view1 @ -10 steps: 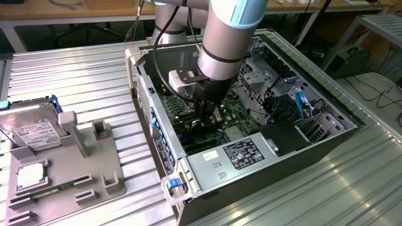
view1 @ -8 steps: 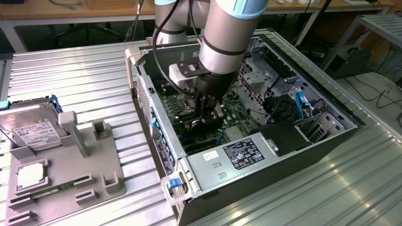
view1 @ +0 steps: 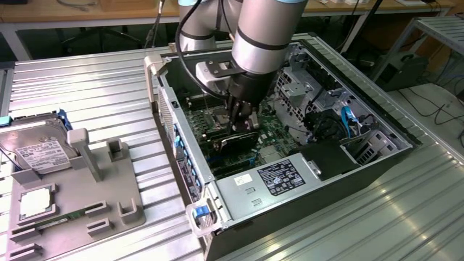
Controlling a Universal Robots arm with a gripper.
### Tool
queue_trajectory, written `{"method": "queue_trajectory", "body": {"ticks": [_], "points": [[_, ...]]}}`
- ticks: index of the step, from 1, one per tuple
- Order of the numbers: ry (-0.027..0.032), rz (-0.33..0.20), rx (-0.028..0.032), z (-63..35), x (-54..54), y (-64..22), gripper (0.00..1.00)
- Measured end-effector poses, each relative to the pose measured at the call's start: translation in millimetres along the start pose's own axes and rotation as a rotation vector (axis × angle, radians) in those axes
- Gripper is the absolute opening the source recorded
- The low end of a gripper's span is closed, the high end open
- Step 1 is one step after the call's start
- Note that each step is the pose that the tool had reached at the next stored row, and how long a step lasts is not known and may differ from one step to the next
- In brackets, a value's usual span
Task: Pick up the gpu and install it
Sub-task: 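Press down on the gpu until it lock into place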
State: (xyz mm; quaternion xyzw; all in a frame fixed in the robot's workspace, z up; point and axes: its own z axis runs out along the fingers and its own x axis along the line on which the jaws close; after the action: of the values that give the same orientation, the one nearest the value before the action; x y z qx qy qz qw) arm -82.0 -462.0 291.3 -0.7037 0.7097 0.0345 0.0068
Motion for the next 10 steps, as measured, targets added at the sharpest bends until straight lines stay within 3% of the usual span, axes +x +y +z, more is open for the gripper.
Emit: {"method": "queue_trajectory", "body": {"ticks": [2, 3, 9, 10], "points": [[0.0001, 0.002, -0.0265, 0.0, 0.0, 0.0, 0.11], [0.0001, 0.003, -0.0472, 0.0, 0.0, 0.0, 0.11], [0.0005, 0.006, -0.0981, 0.0, 0.0, 0.0, 0.11], [0.0005, 0.007, -0.1122, 0.0, 0.0, 0.0, 0.11]]}}
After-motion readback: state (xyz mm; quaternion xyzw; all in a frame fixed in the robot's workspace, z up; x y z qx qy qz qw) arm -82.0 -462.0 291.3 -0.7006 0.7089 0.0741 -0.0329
